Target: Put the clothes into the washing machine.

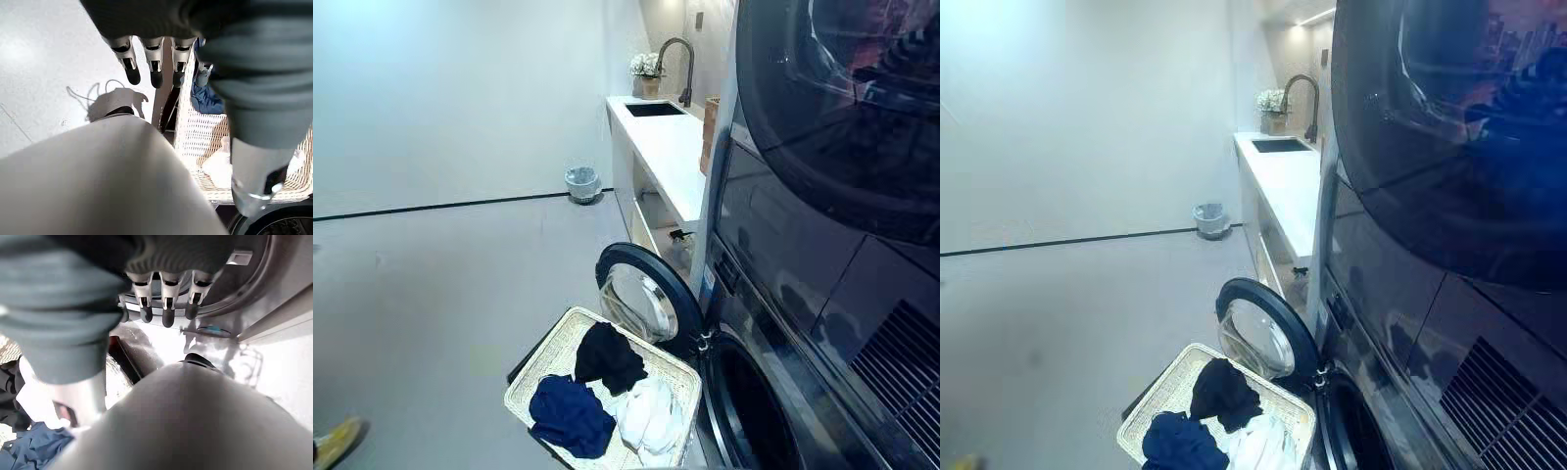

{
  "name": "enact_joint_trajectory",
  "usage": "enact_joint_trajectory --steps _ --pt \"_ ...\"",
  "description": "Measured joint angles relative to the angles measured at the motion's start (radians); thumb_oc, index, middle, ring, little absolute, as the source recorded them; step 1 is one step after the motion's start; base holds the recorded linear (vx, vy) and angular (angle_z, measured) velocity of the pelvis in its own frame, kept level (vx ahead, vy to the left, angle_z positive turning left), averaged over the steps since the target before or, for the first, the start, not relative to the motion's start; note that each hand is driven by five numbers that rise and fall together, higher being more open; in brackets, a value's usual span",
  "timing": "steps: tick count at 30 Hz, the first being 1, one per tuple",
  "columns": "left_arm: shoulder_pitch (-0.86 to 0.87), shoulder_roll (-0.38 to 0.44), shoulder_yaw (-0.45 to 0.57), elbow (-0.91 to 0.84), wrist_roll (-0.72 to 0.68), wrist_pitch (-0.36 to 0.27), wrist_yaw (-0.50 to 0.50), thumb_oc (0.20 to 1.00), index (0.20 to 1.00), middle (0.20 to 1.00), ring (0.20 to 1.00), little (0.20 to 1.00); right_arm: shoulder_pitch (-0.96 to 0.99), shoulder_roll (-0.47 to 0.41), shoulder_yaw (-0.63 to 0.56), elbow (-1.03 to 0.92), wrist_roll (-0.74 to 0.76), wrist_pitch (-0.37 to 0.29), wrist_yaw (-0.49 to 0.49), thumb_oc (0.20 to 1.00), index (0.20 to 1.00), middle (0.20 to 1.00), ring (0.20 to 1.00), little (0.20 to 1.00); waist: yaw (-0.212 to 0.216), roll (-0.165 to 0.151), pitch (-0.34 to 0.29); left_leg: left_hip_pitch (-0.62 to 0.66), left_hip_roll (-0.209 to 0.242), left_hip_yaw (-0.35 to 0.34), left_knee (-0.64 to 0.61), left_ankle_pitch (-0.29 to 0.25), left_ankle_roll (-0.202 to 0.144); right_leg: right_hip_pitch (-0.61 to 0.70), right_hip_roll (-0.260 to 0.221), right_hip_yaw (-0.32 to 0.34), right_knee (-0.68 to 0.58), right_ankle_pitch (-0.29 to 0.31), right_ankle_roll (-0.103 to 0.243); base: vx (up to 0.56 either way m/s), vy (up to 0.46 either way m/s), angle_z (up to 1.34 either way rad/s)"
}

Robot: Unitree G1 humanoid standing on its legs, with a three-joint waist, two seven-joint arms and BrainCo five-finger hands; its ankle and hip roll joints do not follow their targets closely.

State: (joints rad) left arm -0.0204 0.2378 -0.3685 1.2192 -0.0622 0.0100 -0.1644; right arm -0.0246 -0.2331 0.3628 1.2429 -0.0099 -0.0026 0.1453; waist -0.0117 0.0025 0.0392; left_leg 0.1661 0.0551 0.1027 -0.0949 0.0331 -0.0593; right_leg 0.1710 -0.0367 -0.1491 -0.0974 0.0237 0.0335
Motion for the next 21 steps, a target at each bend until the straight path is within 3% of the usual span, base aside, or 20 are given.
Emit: enact_joint_trajectory --steps 8,12,18,21 --pt "0.003 0.000 0.002 0.000 -0.013 -0.018 0.032 1.000 1.000 1.000 1.000 1.000 0.000 0.000 0.000 0.000 0.000 0.000 0.000 1.000 1.000 1.000 1.000 1.000 0.000 0.000 0.001 -0.001 0.000 0.000 0.000 0.000 0.000 -0.001 0.000 0.000 0.000 0.000 0.000 0.02 -0.010 -0.05" --pt "0.003 -0.002 0.007 0.010 -0.035 -0.049 0.099 1.000 1.000 1.000 1.000 1.000 -0.001 0.000 0.000 0.000 0.000 0.000 0.000 1.000 1.000 1.000 1.000 1.000 0.000 0.000 0.007 -0.001 0.005 0.001 0.000 -0.001 0.000 -0.002 0.000 0.000 0.000 -0.001 0.000 0.04 0.006 0.00" --pt "0.004 -0.011 0.072 0.009 -0.035 -0.157 0.369 1.000 1.000 1.000 1.000 1.000 -0.005 -0.001 -0.002 0.000 0.001 -0.002 0.000 1.000 1.000 1.000 1.000 1.000 0.001 0.001 0.019 -0.003 0.006 0.001 0.000 -0.001 -0.001 -0.003 0.000 0.000 0.000 -0.001 -0.001 0.04 0.007 0.00" --pt "0.000 -0.005 0.073 -0.001 0.036 -0.193 0.558 1.000 1.000 1.000 1.000 1.000 -0.011 -0.004 -0.001 0.000 0.004 -0.009 0.000 1.000 1.000 1.000 1.000 1.000 0.000 0.003 0.037 -0.005 0.006 0.002 0.000 -0.001 -0.002 -0.008 0.000 0.000 0.000 -0.002 -0.001 0.05 0.038 -0.01"
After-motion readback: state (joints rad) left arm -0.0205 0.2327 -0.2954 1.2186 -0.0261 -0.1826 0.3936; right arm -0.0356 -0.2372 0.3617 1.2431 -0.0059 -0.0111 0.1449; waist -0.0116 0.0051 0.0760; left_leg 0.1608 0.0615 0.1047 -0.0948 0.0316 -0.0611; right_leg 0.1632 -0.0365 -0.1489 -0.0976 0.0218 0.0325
